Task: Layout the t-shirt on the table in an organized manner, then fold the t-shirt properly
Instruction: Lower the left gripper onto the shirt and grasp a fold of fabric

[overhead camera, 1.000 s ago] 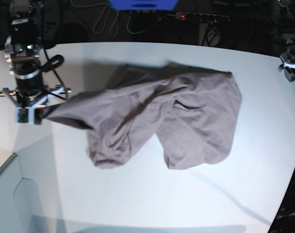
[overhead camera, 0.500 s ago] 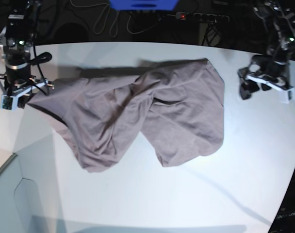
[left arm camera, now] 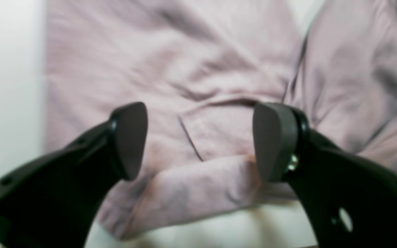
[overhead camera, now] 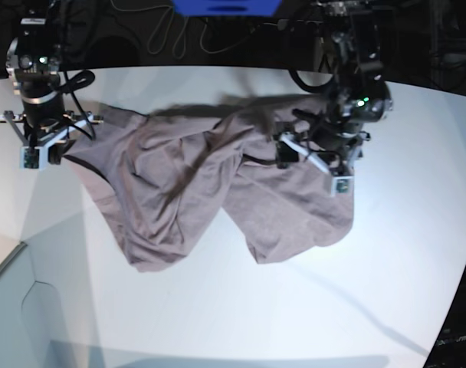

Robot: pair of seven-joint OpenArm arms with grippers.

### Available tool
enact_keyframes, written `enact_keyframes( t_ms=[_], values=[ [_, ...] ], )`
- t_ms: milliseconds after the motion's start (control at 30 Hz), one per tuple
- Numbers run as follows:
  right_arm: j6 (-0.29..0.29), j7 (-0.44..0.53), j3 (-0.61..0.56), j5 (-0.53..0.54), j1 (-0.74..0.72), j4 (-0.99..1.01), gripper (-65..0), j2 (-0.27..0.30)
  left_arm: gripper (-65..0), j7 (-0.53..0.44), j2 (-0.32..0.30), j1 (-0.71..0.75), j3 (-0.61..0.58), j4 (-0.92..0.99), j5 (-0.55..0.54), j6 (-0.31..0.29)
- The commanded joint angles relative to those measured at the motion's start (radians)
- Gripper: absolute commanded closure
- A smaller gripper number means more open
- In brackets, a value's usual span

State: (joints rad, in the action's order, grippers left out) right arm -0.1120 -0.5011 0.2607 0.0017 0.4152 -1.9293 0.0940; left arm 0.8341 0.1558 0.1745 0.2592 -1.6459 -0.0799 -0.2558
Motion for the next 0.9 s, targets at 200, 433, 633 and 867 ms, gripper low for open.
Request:
enact_keyframes(
  t_ms=[200, 433, 633, 867],
  values=[
    [-0.016, 0.026, 0.007, -0.007, 0.003, -0.017, 0.0, 0.006, -45.7, -0.081, 0.001, -0.057, -0.011, 0.125, 0.009, 0.005],
    [-0.016, 0.026, 0.009, -0.007, 0.001, -0.015, 0.0, 0.008, -45.5, -0.088, 0.001, -0.062, -0.014, 0.175, 0.002, 0.005],
    [-0.016, 0.026, 0.005, -0.007, -0.005, -0.015, 0.0, 0.008, -24.4, -0.092, 0.001, -0.062, -0.014, 0.183, 0.001, -0.004],
    [-0.016, 0.026, 0.004, -0.007, -0.005, -0.014, 0.0, 0.008, -1.1, -0.091, 0.001, -0.062, -0.014, 0.174, 0.001, -0.004]
  ],
)
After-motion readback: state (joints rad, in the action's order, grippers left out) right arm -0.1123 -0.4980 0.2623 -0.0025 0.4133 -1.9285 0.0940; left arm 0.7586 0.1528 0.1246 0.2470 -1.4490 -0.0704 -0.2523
